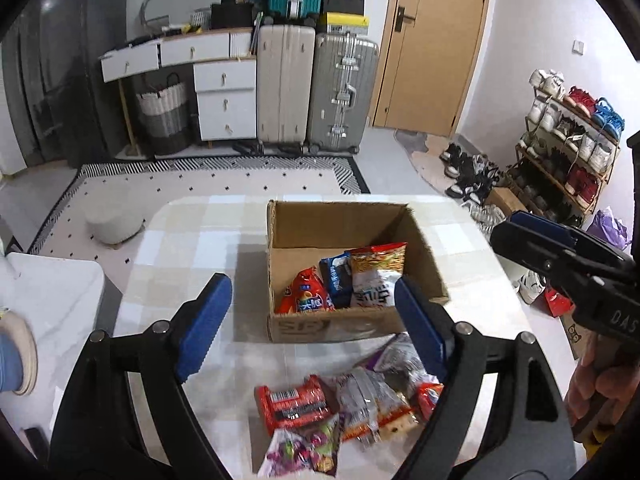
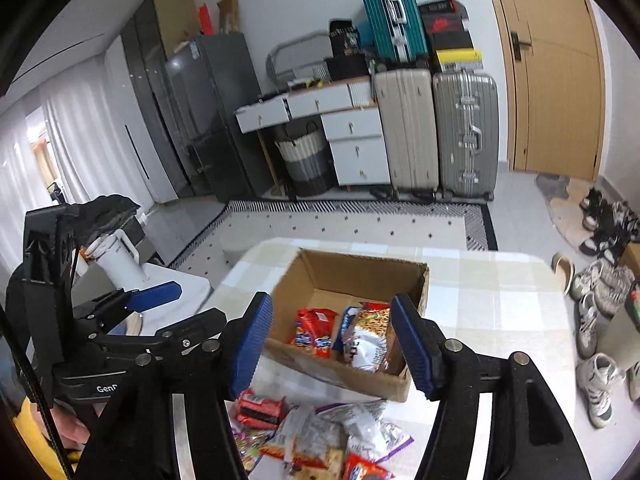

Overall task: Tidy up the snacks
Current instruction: 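Open the right gripper and move both tools back toward the snack pile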

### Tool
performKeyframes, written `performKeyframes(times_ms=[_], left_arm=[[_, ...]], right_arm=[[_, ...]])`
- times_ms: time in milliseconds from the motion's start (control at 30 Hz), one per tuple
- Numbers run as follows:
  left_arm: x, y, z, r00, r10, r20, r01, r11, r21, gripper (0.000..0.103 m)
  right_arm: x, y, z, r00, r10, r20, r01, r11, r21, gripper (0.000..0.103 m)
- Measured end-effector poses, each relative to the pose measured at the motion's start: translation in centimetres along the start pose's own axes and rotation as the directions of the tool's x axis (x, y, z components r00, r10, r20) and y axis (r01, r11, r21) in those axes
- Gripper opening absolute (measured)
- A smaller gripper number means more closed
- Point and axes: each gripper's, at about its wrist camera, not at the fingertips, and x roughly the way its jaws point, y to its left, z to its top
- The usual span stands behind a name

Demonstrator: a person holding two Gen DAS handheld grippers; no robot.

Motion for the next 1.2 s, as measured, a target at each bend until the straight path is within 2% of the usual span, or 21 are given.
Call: performKeyframes(times_ms=[133, 200, 333, 433, 533, 633, 867, 1000, 1200], left_arm=[[-5.1, -1.0, -1.1, 0.998, 0.001, 0.065, -0.001, 1.0, 0.001, 0.09], [-7.8, -1.4, -1.9, 0.994, 0.009, 0.106, -0.009, 1.0, -0.002, 0.103], [-12.7, -2.0, -3.5, 0.985, 0.011, 0.174, -0.011, 1.0, -0.005, 0.102], [-16.2, -2.2, -5.0, 0.977, 0.009, 0.213, -0.007, 1.0, -0.014, 0.102], [-19.4, -2.3, -6.7, 0.969, 0.013, 0.248, -0.01, 1.0, -0.013, 0.102], [-22.0, -1.9, -8.6, 0.957, 0.038, 0.286, -0.031, 0.999, -0.027, 0.102], [-24.5, -0.4, -12.4, 0.955, 0.052, 0.293, -0.035, 0.997, -0.062, 0.102], [-25.0, 0.5, -14.7, 0.948, 0.076, 0.308, -0.057, 0.996, -0.072, 0.102], [-23.2, 1.5, -17.1, 0.948, 0.081, 0.307, -0.072, 0.997, -0.04, 0.102]], right_arm=[[-4.6, 2.1, -0.8, 0.998, 0.02, 0.068, -0.019, 1.0, -0.023, 0.072], [-6.8, 3.1, -1.5, 0.994, 0.029, 0.102, -0.026, 0.999, -0.033, 0.074], [-11.4, 5.4, -3.0, 0.984, 0.052, 0.168, -0.043, 0.997, -0.058, 0.087], [-15.1, 7.0, -4.7, 0.97, 0.069, 0.233, -0.052, 0.995, -0.081, 0.092], [-18.3, 8.7, -6.6, 0.95, 0.08, 0.301, -0.047, 0.992, -0.115, 0.101], [-20.4, 10.0, -8.8, 0.932, 0.091, 0.35, -0.04, 0.988, -0.151, 0.101], [-22.5, 12.1, -13.0, 0.924, 0.109, 0.368, -0.043, 0.982, -0.183, 0.102], [-22.7, 11.5, -15.2, 0.921, 0.106, 0.375, -0.05, 0.986, -0.158, 0.102], [-21.4, 10.0, -17.9, 0.928, 0.072, 0.365, -0.033, 0.993, -0.111, 0.102]])
